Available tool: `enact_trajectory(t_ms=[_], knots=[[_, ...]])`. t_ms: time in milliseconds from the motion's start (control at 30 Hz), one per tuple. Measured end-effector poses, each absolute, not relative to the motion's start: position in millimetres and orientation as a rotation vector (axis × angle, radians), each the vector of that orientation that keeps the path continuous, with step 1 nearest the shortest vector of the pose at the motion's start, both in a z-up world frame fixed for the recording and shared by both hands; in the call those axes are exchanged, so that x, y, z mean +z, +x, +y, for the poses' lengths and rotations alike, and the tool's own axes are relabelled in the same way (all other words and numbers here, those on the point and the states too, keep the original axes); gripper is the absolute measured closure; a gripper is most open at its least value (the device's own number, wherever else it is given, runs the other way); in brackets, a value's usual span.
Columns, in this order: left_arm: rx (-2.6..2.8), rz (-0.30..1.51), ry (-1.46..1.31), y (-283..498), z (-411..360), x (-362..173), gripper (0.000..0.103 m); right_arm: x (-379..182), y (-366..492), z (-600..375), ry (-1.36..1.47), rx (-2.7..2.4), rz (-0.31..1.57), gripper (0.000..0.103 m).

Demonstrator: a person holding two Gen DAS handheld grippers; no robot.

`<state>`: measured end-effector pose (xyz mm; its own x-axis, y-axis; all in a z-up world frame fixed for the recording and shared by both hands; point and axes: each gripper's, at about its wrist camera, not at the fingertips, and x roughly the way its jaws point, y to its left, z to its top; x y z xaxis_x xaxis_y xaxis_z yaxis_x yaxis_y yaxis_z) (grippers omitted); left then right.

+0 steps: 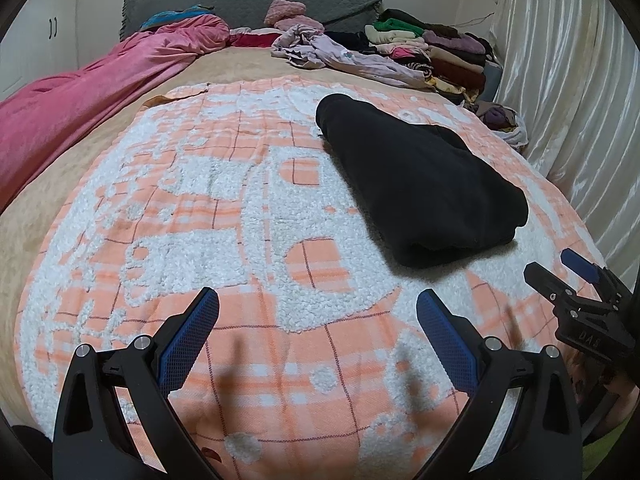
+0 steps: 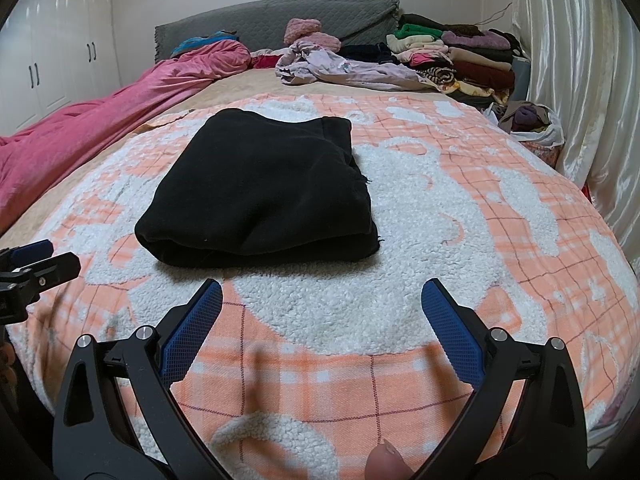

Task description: Fold small clothes

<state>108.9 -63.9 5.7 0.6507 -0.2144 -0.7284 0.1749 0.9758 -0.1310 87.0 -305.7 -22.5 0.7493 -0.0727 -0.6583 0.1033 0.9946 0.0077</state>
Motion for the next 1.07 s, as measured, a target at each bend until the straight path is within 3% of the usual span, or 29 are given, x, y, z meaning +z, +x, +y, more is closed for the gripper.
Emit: enact_trajectory(t_ms=[467,633,867,1067], knots=[[-0.19,0.866,-0.002,109.2,-68.7,2.0,0.004,-19.7,83.1,-317.7,0.084,-0.136,0.708,0.009],[-0.142,0.881,-0.021,113.5,-54.1,6.9,0.004,7.3,63.0,-354.6,0.196,-0.231,0.644,0.009],[0.04,0.836,-0.146,133.3,42.1,36.9,0.004,56.6,-39.6,-487.2,0.328,-0.571,0.487,0.009],[0.39,0.882,-0.223,170.7,198.4,30.0,0.004,-6.4,-185.9,-648.0,0.411,-1.186,0.65,0.009]])
